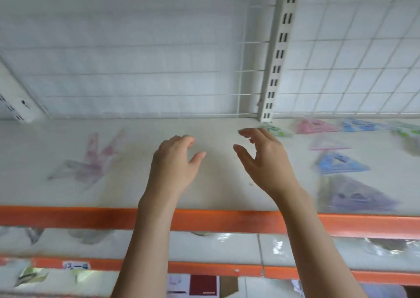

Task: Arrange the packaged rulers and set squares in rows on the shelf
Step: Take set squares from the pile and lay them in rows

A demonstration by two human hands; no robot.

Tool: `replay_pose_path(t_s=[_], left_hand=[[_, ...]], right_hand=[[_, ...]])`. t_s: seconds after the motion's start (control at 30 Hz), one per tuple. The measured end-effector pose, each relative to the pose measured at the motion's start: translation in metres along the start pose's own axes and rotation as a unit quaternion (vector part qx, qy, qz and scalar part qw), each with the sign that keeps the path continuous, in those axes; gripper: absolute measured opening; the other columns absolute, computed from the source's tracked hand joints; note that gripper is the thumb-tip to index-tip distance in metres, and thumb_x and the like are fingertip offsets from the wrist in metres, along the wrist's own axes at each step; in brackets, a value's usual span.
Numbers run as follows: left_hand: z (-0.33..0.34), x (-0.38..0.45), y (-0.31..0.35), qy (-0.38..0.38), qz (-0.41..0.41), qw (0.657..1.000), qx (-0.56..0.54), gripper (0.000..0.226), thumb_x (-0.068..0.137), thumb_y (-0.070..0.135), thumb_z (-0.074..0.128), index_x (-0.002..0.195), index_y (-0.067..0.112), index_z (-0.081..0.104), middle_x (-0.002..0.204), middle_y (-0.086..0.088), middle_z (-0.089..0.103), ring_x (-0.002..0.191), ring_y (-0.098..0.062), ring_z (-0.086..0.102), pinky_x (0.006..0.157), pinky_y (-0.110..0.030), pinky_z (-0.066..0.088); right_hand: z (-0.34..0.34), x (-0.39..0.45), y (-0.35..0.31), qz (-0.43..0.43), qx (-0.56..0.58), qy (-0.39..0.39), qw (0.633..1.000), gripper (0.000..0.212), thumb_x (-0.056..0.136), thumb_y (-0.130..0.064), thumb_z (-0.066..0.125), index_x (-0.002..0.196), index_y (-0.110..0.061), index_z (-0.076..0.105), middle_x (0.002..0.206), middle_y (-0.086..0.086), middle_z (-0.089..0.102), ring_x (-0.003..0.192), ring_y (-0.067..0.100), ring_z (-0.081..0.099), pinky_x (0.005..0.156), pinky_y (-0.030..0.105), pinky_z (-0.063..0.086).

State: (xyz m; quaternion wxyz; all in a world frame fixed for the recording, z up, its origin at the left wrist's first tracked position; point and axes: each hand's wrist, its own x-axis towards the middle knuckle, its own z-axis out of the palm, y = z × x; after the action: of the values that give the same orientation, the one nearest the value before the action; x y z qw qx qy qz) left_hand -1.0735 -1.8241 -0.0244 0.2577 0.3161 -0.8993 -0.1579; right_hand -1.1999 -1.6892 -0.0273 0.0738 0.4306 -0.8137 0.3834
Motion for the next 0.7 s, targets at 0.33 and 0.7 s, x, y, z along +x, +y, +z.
replay_pose_path(t_s=[0.33, 0.7], left_hand=[[-0.067, 0.012, -0.13, -0.057, -0.121, 0.99, 0.05, 0.04, 0.087, 0.031, 0.061, 0.122, 0.013, 0.057, 0.117, -0.012, 0.058, 0.114, -0.031, 0.052, 0.093, -0.041, 0.043], [-0.099, 0.012, -0.206, -0.104, -0.294, 0.948, 0.065, 0.053, 0.08, 0.036, 0.066, 0.128, 0.019, 0.05, 0.131, -0.015, 0.045, 0.121, -0.036, 0.043, 0.097, -0.038, 0.04]], right_hand=[[0.087, 0.023, -0.1, -0.005, 0.01, -0.074, 0.997, 0.036, 0.091, -0.027, 0.059, 0.124, -0.014, 0.056, 0.12, 0.003, 0.057, 0.107, 0.022, 0.054, 0.09, 0.034, 0.045], [0.125, 0.024, -0.116, -0.018, 0.019, -0.145, 0.989, 0.037, 0.092, -0.029, 0.057, 0.126, -0.016, 0.055, 0.124, 0.002, 0.055, 0.11, 0.021, 0.053, 0.088, 0.029, 0.042]])
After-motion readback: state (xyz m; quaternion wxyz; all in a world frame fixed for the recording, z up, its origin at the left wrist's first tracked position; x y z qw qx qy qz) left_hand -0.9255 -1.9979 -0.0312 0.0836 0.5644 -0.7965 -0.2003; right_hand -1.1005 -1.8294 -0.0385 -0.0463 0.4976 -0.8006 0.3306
